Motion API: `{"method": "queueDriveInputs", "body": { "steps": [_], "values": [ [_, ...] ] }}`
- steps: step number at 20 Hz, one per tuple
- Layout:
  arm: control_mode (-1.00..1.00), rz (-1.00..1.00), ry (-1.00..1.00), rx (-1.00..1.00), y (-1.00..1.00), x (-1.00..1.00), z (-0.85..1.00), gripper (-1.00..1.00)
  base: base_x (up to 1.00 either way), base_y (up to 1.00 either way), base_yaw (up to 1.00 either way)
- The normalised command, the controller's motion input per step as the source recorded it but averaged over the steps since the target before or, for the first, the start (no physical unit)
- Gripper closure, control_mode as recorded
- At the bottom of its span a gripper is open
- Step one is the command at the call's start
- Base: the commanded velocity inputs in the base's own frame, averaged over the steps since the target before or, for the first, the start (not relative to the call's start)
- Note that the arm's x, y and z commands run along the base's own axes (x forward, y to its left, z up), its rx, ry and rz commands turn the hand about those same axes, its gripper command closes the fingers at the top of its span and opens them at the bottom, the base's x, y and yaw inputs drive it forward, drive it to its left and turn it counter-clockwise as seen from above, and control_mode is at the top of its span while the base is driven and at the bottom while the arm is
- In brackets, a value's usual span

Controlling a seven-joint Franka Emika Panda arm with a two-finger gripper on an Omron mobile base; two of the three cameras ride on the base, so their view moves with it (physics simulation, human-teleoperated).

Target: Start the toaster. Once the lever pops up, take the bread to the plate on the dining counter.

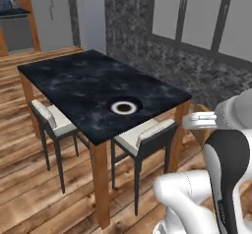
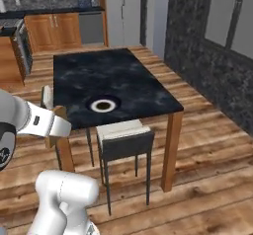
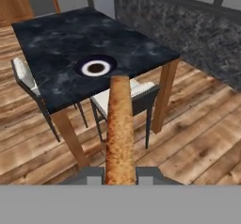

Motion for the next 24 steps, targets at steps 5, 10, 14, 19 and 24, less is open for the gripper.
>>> {"method": "queueDriveInputs", "body": {
  "steps": [5,10,14,19,24],
  "values": [
    [1.0,0.0,0.0,0.0,0.0,0.0,0.0,1.0,0.12,-0.66,0.59],
    [1.0,0.0,0.0,0.0,0.0,0.0,0.0,1.0,0.15,-0.64,0.58],
    [1.0,0.0,0.0,0.0,0.0,0.0,0.0,1.0,0.15,-0.65,0.55],
    [1.0,0.0,0.0,0.0,0.0,0.0,0.0,1.0,0.18,-0.58,0.38],
    [1.0,0.0,0.0,0.0,0.0,0.0,0.0,1.0,0.31,-0.37,0.05]
  ]
}}
